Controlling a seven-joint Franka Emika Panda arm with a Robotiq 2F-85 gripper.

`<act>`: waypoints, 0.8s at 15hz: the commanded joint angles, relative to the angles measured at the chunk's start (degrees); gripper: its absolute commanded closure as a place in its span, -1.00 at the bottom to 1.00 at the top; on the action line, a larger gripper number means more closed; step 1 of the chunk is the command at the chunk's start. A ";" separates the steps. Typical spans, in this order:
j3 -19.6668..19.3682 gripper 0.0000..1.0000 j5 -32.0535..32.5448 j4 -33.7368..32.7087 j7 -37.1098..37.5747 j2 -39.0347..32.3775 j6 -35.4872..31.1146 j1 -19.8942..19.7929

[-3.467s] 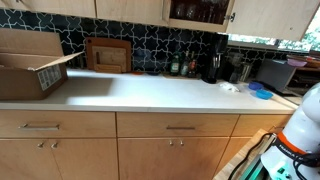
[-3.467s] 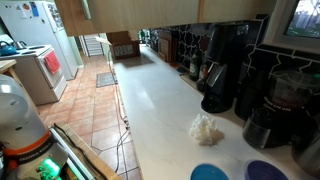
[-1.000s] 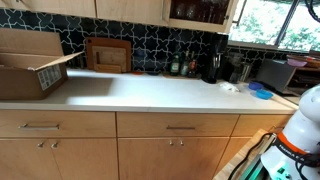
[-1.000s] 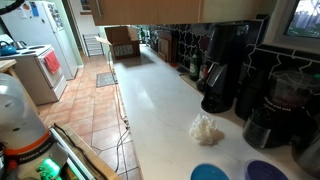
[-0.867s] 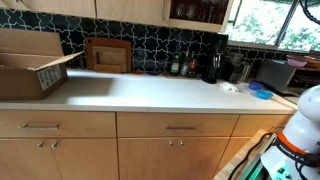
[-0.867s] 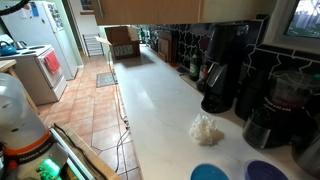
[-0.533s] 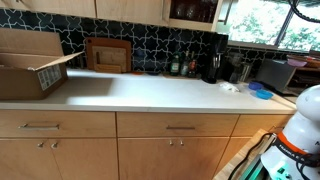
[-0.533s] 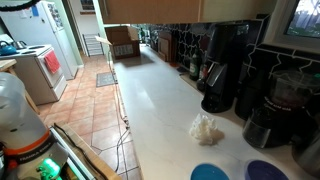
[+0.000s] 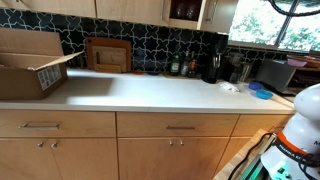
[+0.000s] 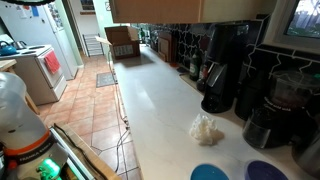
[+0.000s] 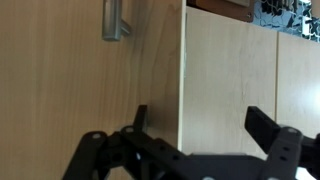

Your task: Close the top right cupboard door

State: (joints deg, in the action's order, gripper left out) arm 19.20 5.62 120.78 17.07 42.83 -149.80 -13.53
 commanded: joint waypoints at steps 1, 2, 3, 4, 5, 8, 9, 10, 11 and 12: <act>4.24 -1.00 3.46 -6.05 7.92 -6.17 -0.48 -5.49; 5.78 -1.00 5.14 -7.18 10.51 -7.26 -1.08 -7.78; 7.05 -1.00 6.75 -8.49 12.76 -8.53 -1.07 -9.44; 8.53 -1.00 8.46 -9.98 15.45 -9.96 -1.17 -11.33; 9.94 -1.00 10.23 -11.41 17.83 -11.13 -0.97 -12.98; 8.70 -1.00 12.93 -10.79 19.59 -11.29 -0.16 -10.65; 9.03 -1.00 14.00 -11.48 20.61 -12.04 -0.13 -10.91; 8.77 -1.00 14.10 -11.48 20.59 -12.45 -0.12 -10.45; 8.49 -1.00 14.10 -11.48 20.55 -12.50 -0.12 -10.18; 8.24 -1.00 14.04 -11.50 20.49 -12.39 -0.14 -9.97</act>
State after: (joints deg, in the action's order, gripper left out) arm 28.92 17.40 109.48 36.23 31.11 -150.37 -25.70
